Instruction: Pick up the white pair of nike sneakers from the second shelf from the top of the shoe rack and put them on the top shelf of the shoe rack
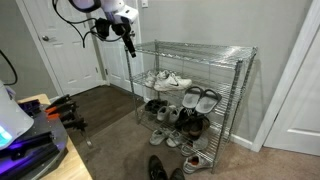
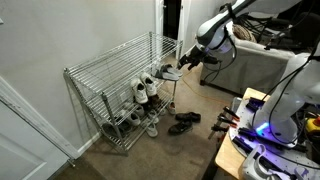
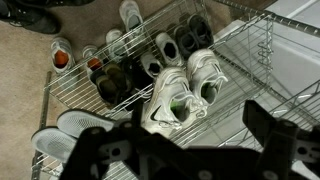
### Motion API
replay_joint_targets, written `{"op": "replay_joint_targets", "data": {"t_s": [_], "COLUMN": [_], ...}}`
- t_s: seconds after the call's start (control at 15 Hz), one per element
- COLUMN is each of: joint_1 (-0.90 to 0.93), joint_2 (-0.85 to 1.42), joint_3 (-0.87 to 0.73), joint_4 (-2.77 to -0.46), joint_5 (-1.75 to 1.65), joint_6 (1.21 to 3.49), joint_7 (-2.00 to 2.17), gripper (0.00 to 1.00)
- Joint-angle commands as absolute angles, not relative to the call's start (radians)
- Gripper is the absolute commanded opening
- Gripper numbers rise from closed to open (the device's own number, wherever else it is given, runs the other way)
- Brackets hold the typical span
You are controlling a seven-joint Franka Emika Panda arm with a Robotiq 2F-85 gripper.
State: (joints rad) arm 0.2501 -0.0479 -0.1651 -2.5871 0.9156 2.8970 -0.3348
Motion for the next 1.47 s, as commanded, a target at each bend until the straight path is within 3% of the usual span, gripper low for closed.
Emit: {"op": "replay_joint_targets", "data": {"t_s": [0.0,0.67,1.4], "joint_1": [0.295,0.273,0.336], "joint_2": [0.129,0.5,0.652], "joint_3": [-0.142,-0.046,-0.073], "joint_4": [-2.469,-2.14,-2.194], "joint_5": [1.144,1.515,1.278], "joint_6": [2.963,3.122,3.019], "joint_7": [-0.504,-1.029,-0.944], "gripper": [1.0,1.0,1.0]}}
